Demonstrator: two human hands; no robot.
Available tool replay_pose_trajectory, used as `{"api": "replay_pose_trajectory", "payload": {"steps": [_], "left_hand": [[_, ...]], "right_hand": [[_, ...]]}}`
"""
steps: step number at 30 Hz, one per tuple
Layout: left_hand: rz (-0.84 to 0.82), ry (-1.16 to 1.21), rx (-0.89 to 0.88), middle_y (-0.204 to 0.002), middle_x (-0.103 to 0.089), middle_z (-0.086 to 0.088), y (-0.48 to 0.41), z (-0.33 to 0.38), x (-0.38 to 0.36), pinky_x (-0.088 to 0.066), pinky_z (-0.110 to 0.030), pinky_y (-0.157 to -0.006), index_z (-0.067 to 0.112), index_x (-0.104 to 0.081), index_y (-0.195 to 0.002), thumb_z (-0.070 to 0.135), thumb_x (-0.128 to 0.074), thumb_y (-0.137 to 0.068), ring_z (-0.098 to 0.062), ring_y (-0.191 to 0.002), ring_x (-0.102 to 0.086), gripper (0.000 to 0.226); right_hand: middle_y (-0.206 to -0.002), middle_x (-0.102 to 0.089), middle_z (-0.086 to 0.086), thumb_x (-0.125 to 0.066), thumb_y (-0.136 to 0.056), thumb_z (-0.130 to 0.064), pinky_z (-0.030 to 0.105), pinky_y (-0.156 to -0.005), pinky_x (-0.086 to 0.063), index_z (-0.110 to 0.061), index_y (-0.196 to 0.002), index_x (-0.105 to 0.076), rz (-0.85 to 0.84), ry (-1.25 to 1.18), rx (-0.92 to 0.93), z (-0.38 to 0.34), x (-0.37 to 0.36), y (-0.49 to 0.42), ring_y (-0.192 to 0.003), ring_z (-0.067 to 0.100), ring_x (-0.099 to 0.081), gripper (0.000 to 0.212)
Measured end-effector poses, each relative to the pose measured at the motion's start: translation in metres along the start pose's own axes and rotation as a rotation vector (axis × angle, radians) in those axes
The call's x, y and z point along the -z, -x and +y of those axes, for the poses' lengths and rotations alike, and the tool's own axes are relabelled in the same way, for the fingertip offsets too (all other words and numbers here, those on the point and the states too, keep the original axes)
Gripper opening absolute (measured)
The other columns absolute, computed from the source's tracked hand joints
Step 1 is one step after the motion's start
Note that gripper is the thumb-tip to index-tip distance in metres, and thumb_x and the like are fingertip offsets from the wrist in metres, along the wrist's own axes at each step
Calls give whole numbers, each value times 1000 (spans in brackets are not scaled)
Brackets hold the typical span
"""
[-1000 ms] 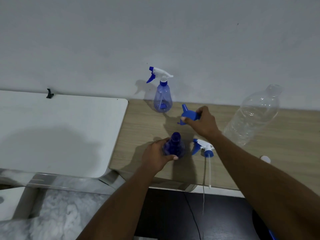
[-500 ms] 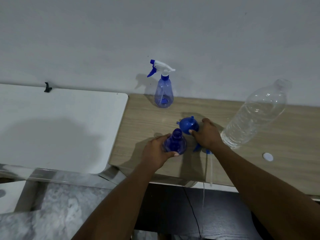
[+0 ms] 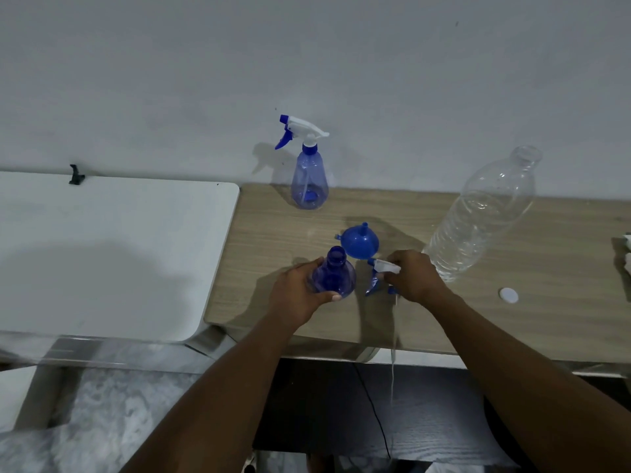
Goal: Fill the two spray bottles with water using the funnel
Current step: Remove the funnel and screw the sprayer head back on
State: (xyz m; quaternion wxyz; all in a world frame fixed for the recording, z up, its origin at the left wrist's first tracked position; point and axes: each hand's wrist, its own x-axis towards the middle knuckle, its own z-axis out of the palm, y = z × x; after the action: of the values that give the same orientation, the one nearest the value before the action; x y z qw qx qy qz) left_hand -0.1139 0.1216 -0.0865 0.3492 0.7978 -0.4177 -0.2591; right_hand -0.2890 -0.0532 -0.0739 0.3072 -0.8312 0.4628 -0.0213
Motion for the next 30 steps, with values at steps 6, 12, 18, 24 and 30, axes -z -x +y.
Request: {"api": "replay_pose_trajectory", "payload": {"steps": [6,12,18,24,30], "left_hand": [[-16,26,31,-115,-68,8,-1,7,-2,-48,-26,-90,25,-59,-135,38,-92,-61,-11,-103,-63,82],[-24,62,24,-118,-70,2,-2,16,-11,-50,-33,-96,25,-63,-130,31,-93,-59,-17,-107,-65,78],[-53,47,63,-130,-65,2,-4,18,-13,-46,-35,-103,26,-56,-138,35,-92,-62,-17,-118,-59,84],[-71,20,67,-135,-61,3,-5,17,-13,-45,-39,-105,28,-52,-140,37,-89,-67,-17,-122,-57,83],[-77,26,58,-131,-64,4,-5,12,-17,-49,-42,-103,30,-53,-137,35,-87,-69,-16,-119,-59,77]], "right_hand": [[-80,-70,2,-85,-77,-22,42,-65,-61,-18,-91,-66,125,-250,136,-42,71,9,-74,25,-70,25],[-80,-70,3,-82,-81,-29,49,-69,-59,-21,-99,-64,337,-345,392,-102,137,29,-74,29,-69,27],[-77,-64,-5,-81,-83,-26,17,-59,-46,-21,-102,-63,351,-326,485,-125,129,42,-66,8,-57,27],[-85,-63,-8,-82,-81,-26,28,-68,-51,-19,-102,-59,204,-219,452,-110,71,35,-76,13,-60,32],[-96,-63,-2,-67,-93,-25,43,-73,-55,-20,-114,-49,117,-25,510,-87,26,30,-83,17,-59,28]]}}
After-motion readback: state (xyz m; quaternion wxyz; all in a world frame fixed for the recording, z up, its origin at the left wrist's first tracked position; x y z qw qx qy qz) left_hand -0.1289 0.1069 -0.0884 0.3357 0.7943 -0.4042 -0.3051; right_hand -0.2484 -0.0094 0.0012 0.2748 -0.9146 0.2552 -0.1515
